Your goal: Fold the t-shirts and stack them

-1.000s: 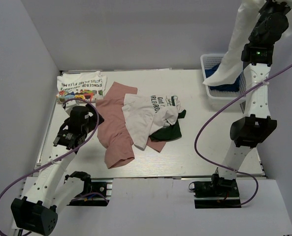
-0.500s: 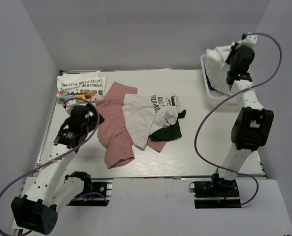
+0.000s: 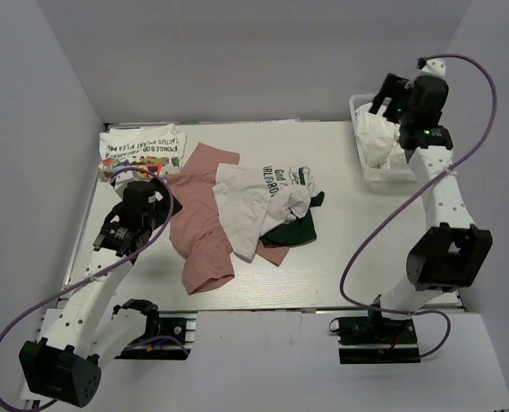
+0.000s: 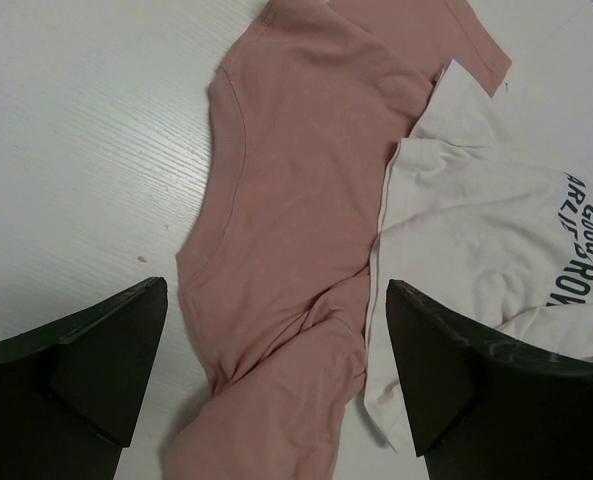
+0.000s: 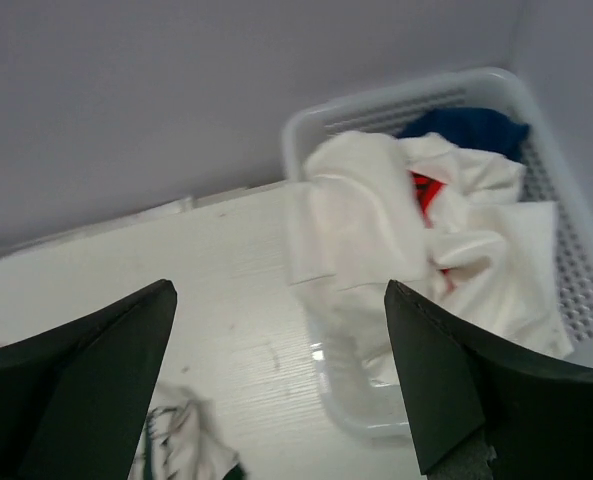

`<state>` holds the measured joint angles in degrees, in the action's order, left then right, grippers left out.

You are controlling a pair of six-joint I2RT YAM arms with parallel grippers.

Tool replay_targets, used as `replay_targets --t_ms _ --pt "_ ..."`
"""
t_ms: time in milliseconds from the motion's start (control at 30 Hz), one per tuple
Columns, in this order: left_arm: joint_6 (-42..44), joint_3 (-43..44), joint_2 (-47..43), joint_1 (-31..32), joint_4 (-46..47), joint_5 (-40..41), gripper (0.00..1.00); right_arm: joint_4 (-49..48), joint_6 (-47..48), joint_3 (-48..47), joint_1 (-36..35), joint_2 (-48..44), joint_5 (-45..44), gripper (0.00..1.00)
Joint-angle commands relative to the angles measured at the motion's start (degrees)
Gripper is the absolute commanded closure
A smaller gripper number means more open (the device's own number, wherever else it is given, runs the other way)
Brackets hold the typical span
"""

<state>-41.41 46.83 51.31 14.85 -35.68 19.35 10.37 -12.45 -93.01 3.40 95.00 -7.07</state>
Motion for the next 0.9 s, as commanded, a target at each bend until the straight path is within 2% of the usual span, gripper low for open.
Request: replay_targets --t_ms 0,67,100,200,233,300,433,500,567,600,633,667,700,767,800,867 --pt "0.2 1.8 -0.4 0.3 -0.4 -0.5 0.00 2.2 2.8 3.0 -8.4 -5.7 10.1 0.10" --pt "0.2 1.8 -0.4 0.3 -0.4 -1.2 0.00 1.6 5.3 6.3 -11.6 -6.3 11.1 0.10" --pt "0.2 1.8 -0.4 0.3 -0.4 -1.7 0.00 2.1 5.9 7.5 -16.8 -6.1 11.5 0.10" --pt "0.2 1.2 -0.4 0.3 -0.4 -2.2 0.00 4.4 6.7 9.5 -24.5 -4.0 9.7 0.10" --pt "0.2 1.2 -0.4 0.3 0.1 -2.2 0.00 4.8 5.8 12.8 -28.8 -3.4 7.7 0.10" --pt "0.2 1.2 -0.4 0.3 0.1 -2.2 0.00 5.3 0.8 16.8 -30.8 -2.1 5.6 0.10" --pt "-0.4 1.2 0.7 0.3 -0.4 -2.2 0.00 3.8 -0.3 23.2 -37.0 1.4 5.9 0.10" --pt "-0.4 1.2 1.5 0.3 -0.4 -1.7 0.00 6.0 0.2 22.3 -39.1 4.4 5.6 0.10" --pt "-0.4 1.2 3.0 0.3 -0.4 -1.7 0.00 6.6 0.1 20.6 -40.8 7.6 1.3 0.10" --pt "-0.4 1.9 3.9 0.3 -1.2 -1.0 0.00 6.6 0.3 19.2 -41.2 9.6 0.0 0.13" --pt "-1.0 2.5 3.9 -0.3 -2.0 -1.0 0.00 6.6 0.1 18.4 -41.5 10.9 -3.3 0.20" --pt "-1.0 2.5 4.7 -0.3 -2.0 -0.4 0.00 6.5 0.0 18.0 -41.6 11.3 -6.0 0.33" --pt "-1.0 3.0 4.7 -0.3 -2.6 -0.4 0.00 4.2 -1.2 18.0 -41.7 11.1 -9.4 0.56" --pt "-1.0 3.0 4.7 -0.3 -2.6 0.2 0.00 2.4 -2.4 15.6 -41.4 10.2 -12.9 0.76" --pt "-1.0 3.0 4.7 -0.3 -2.6 0.2 0.00 2.7 -2.6 15.1 -41.5 9.7 -15.1 1.00" --pt "-1.0 3.0 4.7 -0.3 -3.2 0.8 0.00 1.1 -3.9 15.6 -41.4 5.7 -17.1 1.00"
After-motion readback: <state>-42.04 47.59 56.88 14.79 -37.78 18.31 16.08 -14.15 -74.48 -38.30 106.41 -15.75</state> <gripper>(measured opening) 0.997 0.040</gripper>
